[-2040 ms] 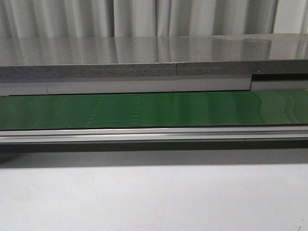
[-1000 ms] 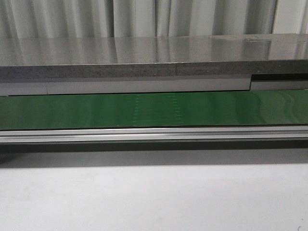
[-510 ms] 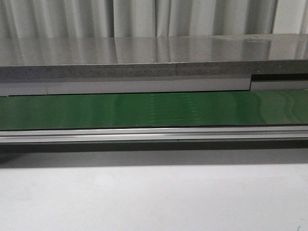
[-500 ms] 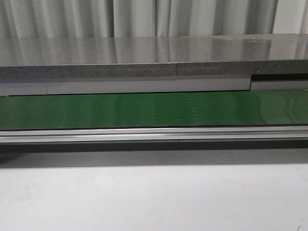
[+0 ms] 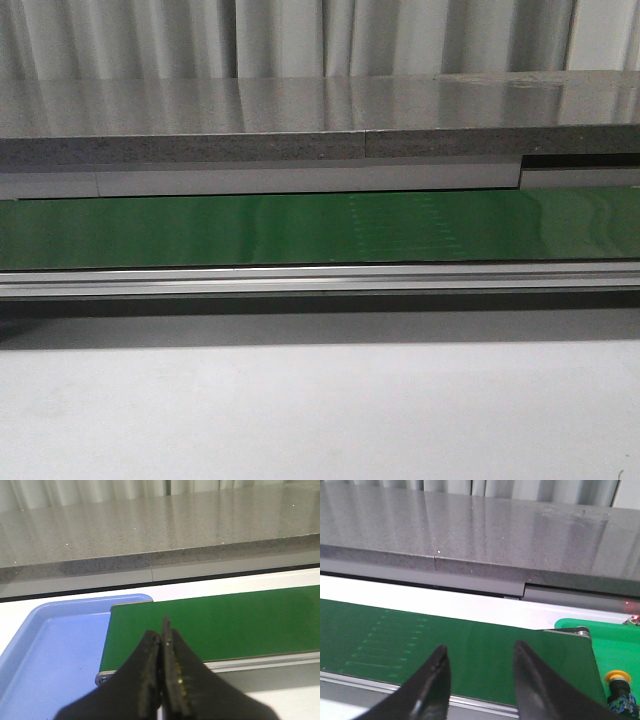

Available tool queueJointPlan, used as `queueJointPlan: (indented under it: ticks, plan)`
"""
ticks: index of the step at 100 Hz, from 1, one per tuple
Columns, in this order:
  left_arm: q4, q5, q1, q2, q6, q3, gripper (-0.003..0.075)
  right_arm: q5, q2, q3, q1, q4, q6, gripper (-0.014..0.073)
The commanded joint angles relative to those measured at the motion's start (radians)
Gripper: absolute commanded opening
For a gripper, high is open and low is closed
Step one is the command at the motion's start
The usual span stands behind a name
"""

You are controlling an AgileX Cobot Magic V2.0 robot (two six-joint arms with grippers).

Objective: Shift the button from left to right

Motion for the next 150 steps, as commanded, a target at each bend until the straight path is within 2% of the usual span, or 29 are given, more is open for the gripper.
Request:
queueJointPlan:
  ticks: [1, 13, 27, 127, 136, 150]
  plan:
    - [-0.013, -0.078, -0.008, 0.007, -0.001, -0.027, -0.0019, -0.041, -0.015, -0.024, 0.003, 0.022, -0.002, 0.0182]
    - [-0.013, -0.078, -0.008, 0.007, -0.001, -0.027, -0.0019, -0.024, -0.015, -0.024, 0.003, 0.022, -0.002, 0.0042]
    - [-0.013, -0.078, -0.008, 0.007, -0.001, -0.027, -0.0019, -0.023, -0.015, -0.024, 0.003, 0.022, -0.002, -0.0074]
    - [-0.013, -0.078, -0.008, 0.007, -0.001, -0.027, -0.0019, -0.038, -0.017, -0.007, 0.005, 0.014, -0.001, -0.0067]
    - [-0.013, -0.078, -0.008, 0.007, -0.001, -0.027, -0.0019, -0.046, -0.033, 0.012, 0.007, -0.05, 0.062, -0.0067]
    - [-0.013, -0.078, -0.008, 0.007, -0.001, -0.027, -0.0019, -0.069, -0.095, 0.065, 0.022, -0.247, 0.316, -0.0067]
